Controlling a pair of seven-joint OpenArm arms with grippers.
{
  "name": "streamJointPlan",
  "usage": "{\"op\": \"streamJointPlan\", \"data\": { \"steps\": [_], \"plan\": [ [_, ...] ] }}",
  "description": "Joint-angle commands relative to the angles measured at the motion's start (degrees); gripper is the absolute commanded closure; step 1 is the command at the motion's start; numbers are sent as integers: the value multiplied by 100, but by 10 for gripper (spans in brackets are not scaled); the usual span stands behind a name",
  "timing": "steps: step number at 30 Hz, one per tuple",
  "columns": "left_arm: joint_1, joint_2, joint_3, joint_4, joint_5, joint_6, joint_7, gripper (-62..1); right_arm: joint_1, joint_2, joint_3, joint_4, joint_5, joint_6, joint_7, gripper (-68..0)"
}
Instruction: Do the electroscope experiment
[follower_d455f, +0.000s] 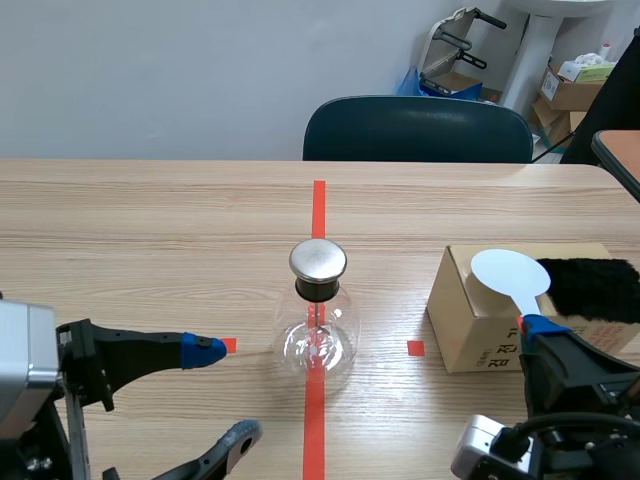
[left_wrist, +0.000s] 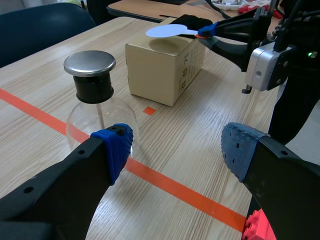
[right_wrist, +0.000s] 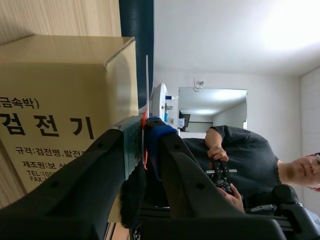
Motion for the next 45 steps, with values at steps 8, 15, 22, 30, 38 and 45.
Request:
{"op": "streamJointPlan", "data": {
  "steps": [8, 15, 22, 30, 38, 45],
  "plan": [
    [81, 149, 208, 118, -146, 17, -20, -404, 151, -4, 39, -219, 15, -350, 46, -18],
    [313, 94, 188, 144, -35, 216, -74, -403, 151, -2, 39, -219, 22, -350, 37, -18],
    [638, -221, 168, 275, 61, 551, -632, -403, 151, -2, 39, -219, 22, -350, 39, -219],
    [839, -271, 166, 487, 107, 807, -719, -403, 151, -2, 37, -219, 20, -350, 44, -636],
    [907, -282, 168, 669, 105, 841, -841, -403, 151, -2, 37, -216, 20, -350, 66, -679],
    [907, -229, 168, 667, 109, 844, -905, -403, 151, -2, 37, -216, 26, -350, 57, -679]
  ]
}}
